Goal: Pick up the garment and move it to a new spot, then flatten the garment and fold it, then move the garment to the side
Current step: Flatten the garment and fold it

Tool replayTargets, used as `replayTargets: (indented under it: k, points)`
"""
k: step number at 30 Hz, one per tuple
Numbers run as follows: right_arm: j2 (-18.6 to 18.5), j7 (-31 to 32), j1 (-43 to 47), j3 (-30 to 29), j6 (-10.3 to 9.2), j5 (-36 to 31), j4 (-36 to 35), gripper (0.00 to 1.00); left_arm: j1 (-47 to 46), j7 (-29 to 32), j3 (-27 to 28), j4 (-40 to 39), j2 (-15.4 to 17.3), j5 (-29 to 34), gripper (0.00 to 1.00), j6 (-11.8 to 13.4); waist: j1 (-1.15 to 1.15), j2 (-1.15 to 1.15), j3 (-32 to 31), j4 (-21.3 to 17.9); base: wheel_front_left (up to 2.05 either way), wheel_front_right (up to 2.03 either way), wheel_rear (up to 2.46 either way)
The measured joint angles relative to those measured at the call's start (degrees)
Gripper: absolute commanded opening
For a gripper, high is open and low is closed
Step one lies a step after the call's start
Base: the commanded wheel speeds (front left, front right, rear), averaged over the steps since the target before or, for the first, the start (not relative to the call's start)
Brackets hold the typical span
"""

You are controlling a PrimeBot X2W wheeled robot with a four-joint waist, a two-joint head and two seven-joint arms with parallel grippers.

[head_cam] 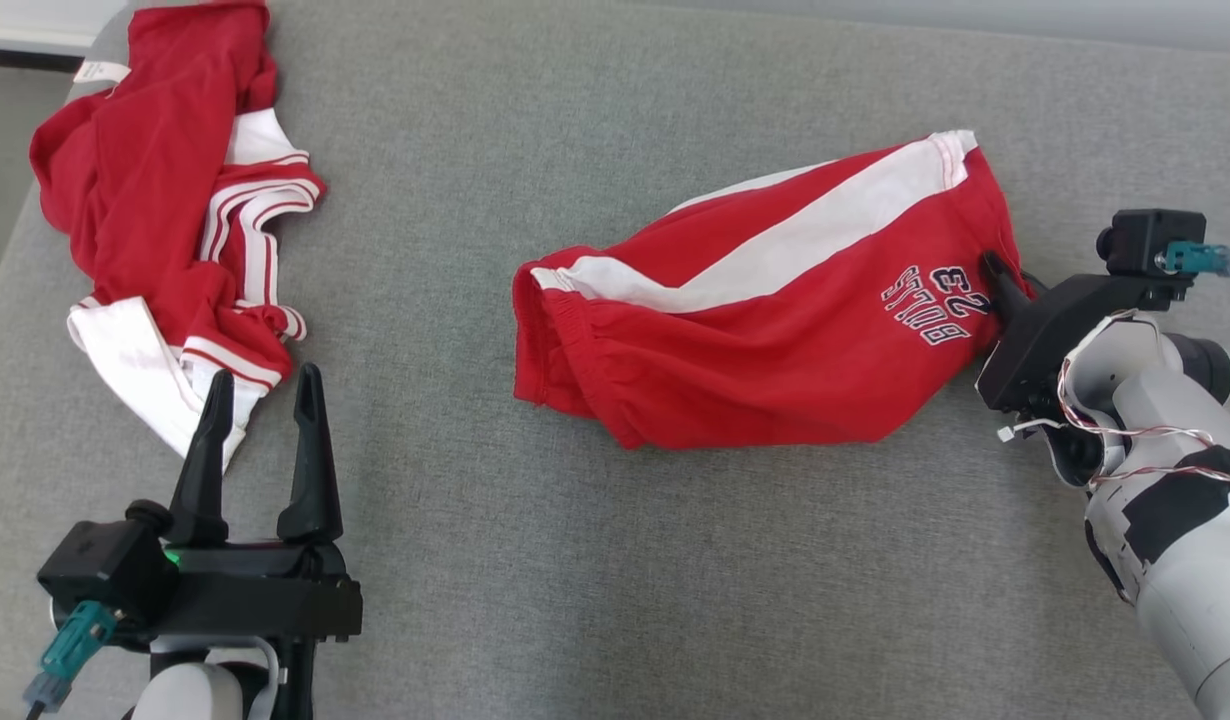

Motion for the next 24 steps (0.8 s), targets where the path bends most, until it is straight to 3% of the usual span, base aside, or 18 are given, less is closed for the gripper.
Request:
replayTargets:
  k: [6,24]
  points:
    - [-1.01,-2.79,3.52,-0.20,0.00,4.08,-2.50,0.00,2.05,0.00,0.58,0.07,-0.02,0.96,1.00,0.15,0.00,0.00,-2.03,-1.91,0.00,0.00,0.00]
    - [-12.58,-8.75,22.28,-5.69,0.00,15.13,-8.76,0.00,8.16,0.00,1.72,-0.15,-0.03,3.61,1.00,-0.18,0.00,0.00,-9.37,-7.50,0.00,0.00,0.00]
